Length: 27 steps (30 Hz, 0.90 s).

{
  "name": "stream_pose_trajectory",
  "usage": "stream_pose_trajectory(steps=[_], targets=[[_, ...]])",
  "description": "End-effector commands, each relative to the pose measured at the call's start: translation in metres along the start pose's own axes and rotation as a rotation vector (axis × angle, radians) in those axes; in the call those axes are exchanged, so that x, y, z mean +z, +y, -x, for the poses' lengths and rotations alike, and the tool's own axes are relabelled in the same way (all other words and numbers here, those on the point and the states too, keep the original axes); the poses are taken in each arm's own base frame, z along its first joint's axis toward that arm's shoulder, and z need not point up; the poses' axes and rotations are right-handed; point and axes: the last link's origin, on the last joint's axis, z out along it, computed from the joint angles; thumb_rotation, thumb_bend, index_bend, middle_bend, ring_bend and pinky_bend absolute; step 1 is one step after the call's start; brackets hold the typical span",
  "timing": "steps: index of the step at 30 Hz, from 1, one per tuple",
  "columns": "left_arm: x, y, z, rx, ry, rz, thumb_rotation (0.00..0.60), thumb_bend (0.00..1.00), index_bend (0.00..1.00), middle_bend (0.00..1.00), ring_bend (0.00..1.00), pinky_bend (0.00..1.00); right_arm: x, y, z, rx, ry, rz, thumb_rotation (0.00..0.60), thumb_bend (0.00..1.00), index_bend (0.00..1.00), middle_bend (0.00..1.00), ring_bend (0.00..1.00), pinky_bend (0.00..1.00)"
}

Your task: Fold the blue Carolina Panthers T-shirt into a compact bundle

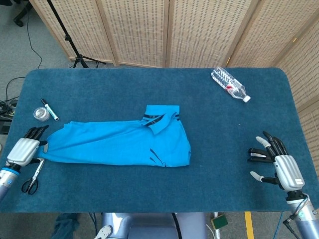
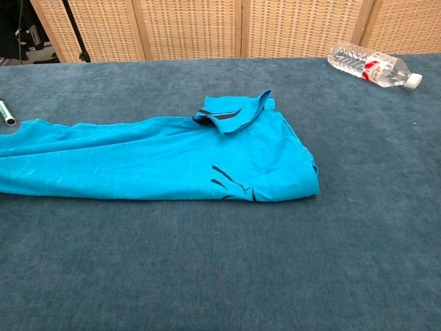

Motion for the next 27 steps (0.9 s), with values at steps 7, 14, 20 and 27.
stream_pose_trajectory(steps=[7, 14, 20, 27], targets=[[-0.016, -0.034, -0.004, -0.015, 0.002, -0.117, 0.6, 0.71, 0.81, 0.0, 0.0, 0.0, 0.0, 0.001, 0.0, -0.002, -0.002, 0.003, 0.6, 0.0, 0.12, 0.0, 0.0, 0.0], [-0.027, -0.054, -0.011, -0.026, 0.019, -0.188, 0.6, 0.71, 0.81, 0.0, 0.0, 0.0, 0.001, 0.001, 0.002, -0.005, -0.006, 0.003, 0.6, 0.0, 0.12, 0.0, 0.0, 0.0], [-0.022, -0.044, -0.028, -0.079, 0.12, -0.115, 0.6, 0.71, 0.81, 0.0, 0.0, 0.0, 0.001, 0.0, 0.003, -0.005, -0.007, 0.003, 0.6, 0.0, 0.12, 0.0, 0.0, 0.0], [-0.012, -0.017, -0.043, -0.089, 0.206, 0.03, 0.6, 0.71, 0.81, 0.0, 0.0, 0.0, 0.0, 0.0, 0.001, 0.0, -0.004, 0.003, 0.6, 0.0, 0.12, 0.0, 0.0, 0.0]])
